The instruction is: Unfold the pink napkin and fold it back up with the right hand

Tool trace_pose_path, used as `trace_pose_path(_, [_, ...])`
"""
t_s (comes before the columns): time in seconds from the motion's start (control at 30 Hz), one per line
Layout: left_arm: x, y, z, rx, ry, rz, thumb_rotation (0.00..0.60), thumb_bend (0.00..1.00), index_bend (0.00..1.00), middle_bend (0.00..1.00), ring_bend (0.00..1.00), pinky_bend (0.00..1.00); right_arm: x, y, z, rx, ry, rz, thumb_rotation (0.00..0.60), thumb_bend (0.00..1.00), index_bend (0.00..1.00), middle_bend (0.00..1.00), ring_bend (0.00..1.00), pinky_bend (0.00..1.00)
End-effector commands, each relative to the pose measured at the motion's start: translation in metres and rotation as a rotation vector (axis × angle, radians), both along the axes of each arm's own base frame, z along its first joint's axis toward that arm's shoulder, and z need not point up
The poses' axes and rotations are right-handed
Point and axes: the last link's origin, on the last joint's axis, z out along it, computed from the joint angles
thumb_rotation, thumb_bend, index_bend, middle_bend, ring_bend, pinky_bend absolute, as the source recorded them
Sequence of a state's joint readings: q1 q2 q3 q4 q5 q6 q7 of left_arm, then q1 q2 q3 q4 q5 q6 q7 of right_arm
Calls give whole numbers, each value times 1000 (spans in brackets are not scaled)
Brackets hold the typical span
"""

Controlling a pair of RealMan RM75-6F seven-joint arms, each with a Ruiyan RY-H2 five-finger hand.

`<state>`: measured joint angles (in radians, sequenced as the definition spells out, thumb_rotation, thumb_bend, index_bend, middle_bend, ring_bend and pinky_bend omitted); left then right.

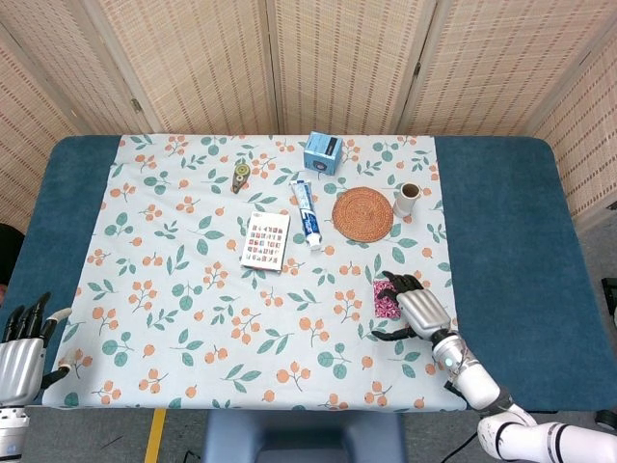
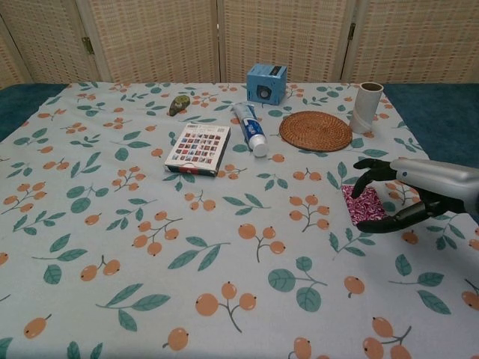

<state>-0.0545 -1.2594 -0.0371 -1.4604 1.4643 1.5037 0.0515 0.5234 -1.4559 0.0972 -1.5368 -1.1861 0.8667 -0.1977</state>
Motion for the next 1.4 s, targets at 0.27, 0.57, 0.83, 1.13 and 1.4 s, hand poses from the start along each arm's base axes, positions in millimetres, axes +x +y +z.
trace_pose_path(0.27, [-3,-1,0,1,-5,6,600,427,259,40,115,0,1,-1,-5,5,15,0,273,219,261,7,0,0])
trace_pose_path(0.57, [-4,-2,-1,-2,-10,5,600,427,265,40,116,0,-1,-3,-10,15,38,4,273,219,261,7,0,0])
trace_pose_path(0.83, [-4,-2,-2,-4,-10,6,600,427,265,40,116,0,-7,-3,-8,7,48,-6,273,219,261,7,0,0])
trace_pose_path(1.13, [-4,-1,-3,-8,-7,7,600,427,266,40,116,0,-20,1,0,-10,64,-29,275,219,261,8,0,0])
trace_pose_path(1.4, [-3,-1,-4,-9,-5,9,600,427,266,40,116,0,-34,7,10,-25,77,-61,274,219,261,10,0,0])
